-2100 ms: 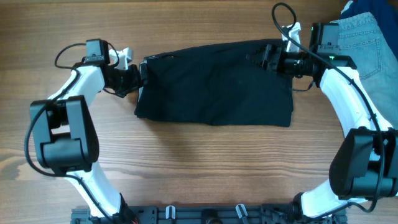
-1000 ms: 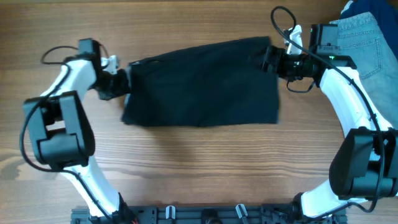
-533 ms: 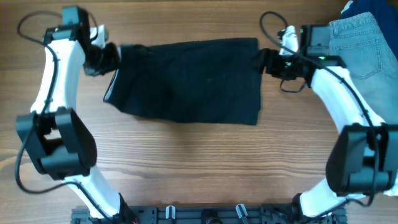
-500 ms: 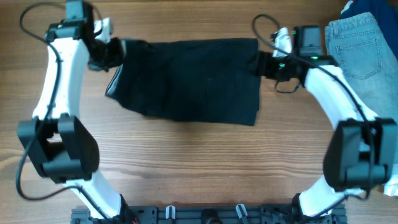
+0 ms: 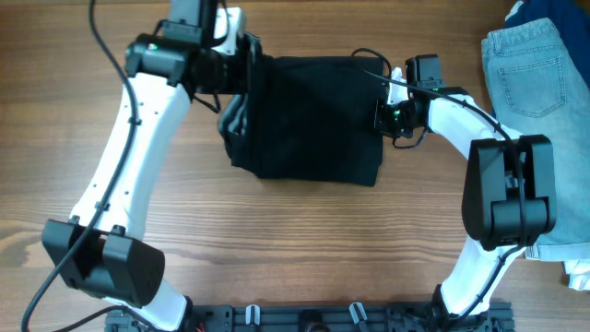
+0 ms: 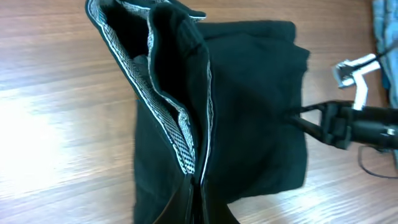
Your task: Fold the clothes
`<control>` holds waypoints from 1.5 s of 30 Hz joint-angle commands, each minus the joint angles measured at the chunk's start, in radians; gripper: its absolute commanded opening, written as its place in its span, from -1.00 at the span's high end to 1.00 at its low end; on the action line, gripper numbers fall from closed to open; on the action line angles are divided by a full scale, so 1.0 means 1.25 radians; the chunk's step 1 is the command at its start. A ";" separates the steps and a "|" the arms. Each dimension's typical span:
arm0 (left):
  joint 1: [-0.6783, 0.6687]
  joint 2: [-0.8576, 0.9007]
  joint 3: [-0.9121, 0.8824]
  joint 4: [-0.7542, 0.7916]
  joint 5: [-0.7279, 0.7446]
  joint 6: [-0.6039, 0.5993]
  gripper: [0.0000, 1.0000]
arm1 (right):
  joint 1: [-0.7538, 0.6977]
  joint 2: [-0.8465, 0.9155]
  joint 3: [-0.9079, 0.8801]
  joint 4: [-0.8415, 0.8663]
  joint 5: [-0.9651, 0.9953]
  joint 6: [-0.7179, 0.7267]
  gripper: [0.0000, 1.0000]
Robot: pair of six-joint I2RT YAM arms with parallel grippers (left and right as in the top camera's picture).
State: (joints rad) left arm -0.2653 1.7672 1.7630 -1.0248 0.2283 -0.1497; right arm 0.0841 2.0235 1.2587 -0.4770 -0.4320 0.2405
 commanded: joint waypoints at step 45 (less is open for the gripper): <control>-0.299 0.229 0.018 0.249 0.102 -0.123 0.92 | -0.136 -0.027 0.246 -0.340 0.148 -0.037 0.75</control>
State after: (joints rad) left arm -0.6205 2.0296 1.7630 -0.7189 0.3241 -0.2951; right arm -0.0814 2.0136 1.5467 -0.8989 -0.2569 0.2100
